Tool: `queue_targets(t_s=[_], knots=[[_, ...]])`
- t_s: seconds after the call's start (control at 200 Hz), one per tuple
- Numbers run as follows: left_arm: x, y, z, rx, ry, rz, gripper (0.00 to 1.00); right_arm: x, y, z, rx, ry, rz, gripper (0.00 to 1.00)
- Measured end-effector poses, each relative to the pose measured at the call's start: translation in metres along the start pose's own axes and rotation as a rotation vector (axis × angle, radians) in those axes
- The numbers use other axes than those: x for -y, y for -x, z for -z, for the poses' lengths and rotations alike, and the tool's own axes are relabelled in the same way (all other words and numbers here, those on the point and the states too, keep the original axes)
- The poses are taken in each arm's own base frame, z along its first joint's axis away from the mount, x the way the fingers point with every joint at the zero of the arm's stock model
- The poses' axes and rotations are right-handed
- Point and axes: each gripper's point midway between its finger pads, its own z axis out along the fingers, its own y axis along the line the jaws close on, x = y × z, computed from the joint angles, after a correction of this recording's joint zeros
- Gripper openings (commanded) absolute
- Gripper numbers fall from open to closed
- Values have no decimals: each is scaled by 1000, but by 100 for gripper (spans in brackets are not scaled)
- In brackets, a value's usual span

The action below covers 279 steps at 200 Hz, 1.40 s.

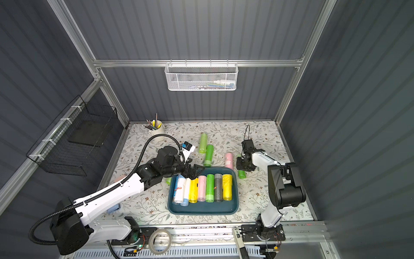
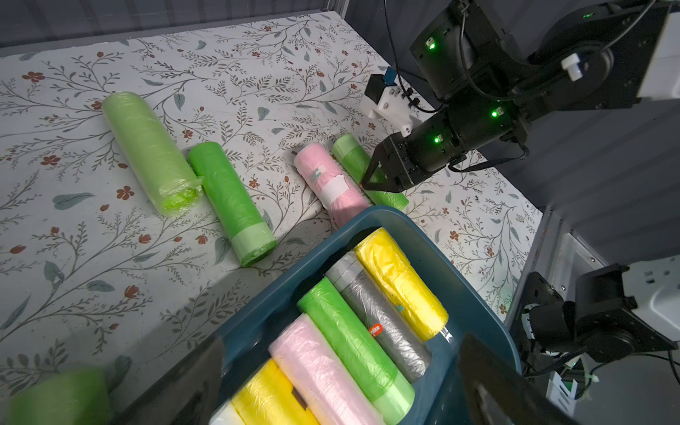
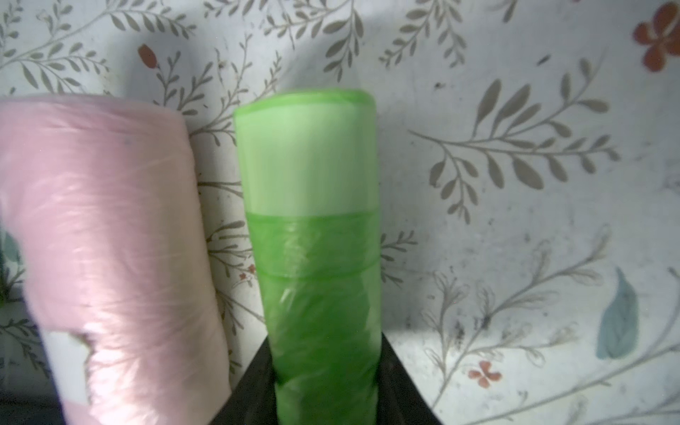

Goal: Put the roll of trash bags into the storage box
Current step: Pick up the roll of trash bags from the center of the board, then place the roll of trash bags in the storage box.

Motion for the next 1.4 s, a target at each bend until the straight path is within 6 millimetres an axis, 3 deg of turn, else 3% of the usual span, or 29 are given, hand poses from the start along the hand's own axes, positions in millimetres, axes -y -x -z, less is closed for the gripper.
queue_targets(t_s=[0.175, 0.415, 0.55, 0.72, 0.805, 0.92, 1.166, 1.396], knots=[[-2, 3, 13, 27, 28, -7, 100, -1, -2, 25, 45, 13, -2, 30], [-10, 3, 43, 46, 110, -35, 100, -27, 5, 88, 189, 169, 14, 29], [-18, -10, 65, 9, 175, -57, 100, -56, -6, 123, 242, 321, 21, 29], [-17, -35, 97, -9, 177, -71, 100, -113, -48, 153, 212, 531, 78, 29], [-10, -44, 105, -23, 139, -55, 100, -131, -59, 156, 196, 601, 44, 29], [-1, -60, 116, -56, 90, -21, 100, -161, -89, 156, 114, 681, 51, 29], [15, -64, 141, 5, 7, -6, 100, -210, -117, 164, 65, 783, 28, 29], [26, -68, 149, 31, -54, -15, 100, -242, -138, 144, 12, 808, -40, 30]])
